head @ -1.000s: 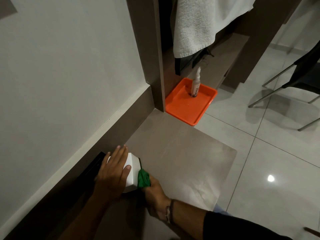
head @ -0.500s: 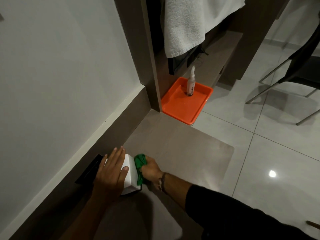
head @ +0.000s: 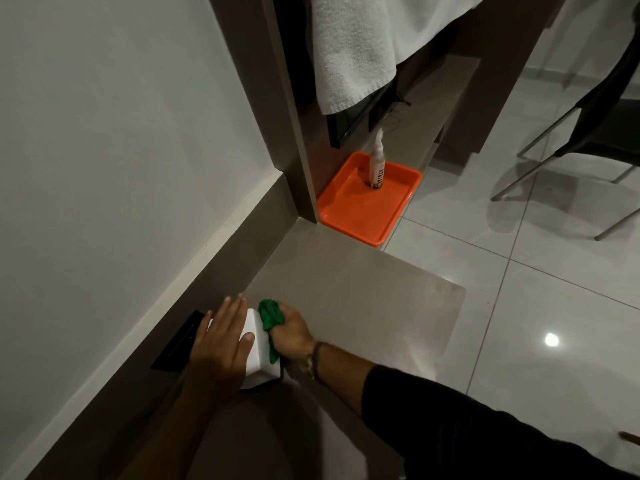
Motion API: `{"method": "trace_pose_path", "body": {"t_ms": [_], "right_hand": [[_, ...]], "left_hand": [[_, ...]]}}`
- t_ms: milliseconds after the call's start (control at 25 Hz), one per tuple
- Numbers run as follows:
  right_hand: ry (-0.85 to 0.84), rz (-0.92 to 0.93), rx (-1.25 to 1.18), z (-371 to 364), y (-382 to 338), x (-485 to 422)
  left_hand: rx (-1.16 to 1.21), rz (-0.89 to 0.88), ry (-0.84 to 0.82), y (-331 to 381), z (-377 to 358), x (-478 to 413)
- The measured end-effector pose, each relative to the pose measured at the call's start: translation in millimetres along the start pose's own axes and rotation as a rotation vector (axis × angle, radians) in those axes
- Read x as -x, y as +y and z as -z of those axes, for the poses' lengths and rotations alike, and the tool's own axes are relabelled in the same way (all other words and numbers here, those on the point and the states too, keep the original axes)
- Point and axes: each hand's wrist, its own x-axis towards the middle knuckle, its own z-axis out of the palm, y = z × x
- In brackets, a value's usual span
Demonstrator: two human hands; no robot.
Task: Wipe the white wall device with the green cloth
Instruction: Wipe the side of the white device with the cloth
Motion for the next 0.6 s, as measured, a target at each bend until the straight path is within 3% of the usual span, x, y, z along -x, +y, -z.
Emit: {"method": "trace_pose_path", "body": {"t_ms": [240, 440, 600], "right_hand": [[-0.046, -0.029, 0.009, 14.3, 58.2, 60.1], [0.036, 0.041, -0.027, -1.8, -4.0, 11.7], [0.043, 0.085, 0.042, -12.1, 14.9, 17.9]], "left_hand": [[0.019, -0.017, 0.09, 3.3, 0.2, 1.5], [0.018, -0.01, 0.094, 6.0, 1.6, 0.3], [0.105, 0.024, 0.081, 4.5, 0.7, 0.3]]}}
